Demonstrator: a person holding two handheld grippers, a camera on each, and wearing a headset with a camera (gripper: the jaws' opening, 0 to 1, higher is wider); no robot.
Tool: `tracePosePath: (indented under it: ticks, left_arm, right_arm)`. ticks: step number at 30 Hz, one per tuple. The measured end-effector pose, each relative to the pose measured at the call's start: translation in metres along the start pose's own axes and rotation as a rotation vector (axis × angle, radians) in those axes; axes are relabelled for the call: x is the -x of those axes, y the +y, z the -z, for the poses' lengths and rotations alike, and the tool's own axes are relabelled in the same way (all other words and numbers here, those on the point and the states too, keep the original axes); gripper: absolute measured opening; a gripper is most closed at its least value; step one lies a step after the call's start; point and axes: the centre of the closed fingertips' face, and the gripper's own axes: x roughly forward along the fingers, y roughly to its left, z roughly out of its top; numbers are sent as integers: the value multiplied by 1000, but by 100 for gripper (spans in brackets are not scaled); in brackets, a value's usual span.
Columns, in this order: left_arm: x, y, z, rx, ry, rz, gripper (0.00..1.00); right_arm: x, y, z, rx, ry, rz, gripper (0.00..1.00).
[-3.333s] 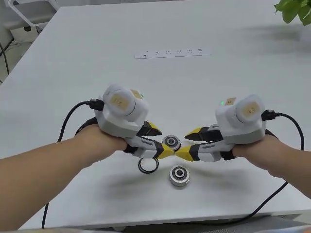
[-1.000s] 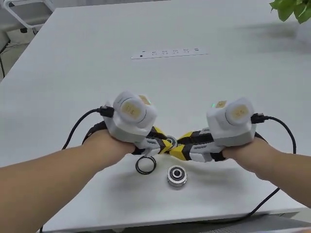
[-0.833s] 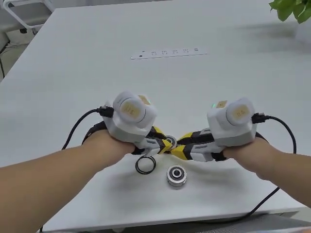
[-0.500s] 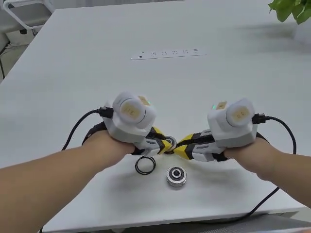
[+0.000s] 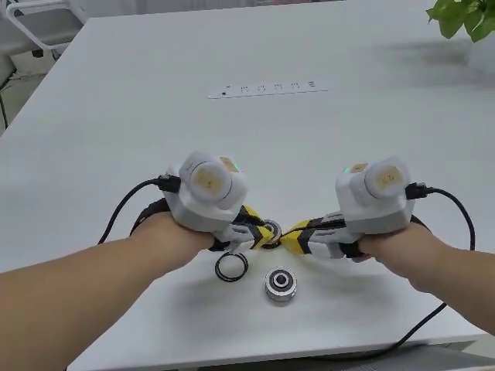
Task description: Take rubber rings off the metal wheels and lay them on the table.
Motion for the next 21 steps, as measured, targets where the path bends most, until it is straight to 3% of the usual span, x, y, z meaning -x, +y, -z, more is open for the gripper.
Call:
tracePosePath:
  ticks: [11,15,21]
  left_arm:
    - [0,-1,1,2,2,-7,13]
    - [1,-3,1,6,5,-9,13]
    - [0,-3,0,10,9,-18,13]
  right_arm:
    - [6,3,-4,-181,-53,-12,0]
    - [9,0,-10,-270,-104,-20,0]
    - [10,-1,-10,-300,-113,-24,0]
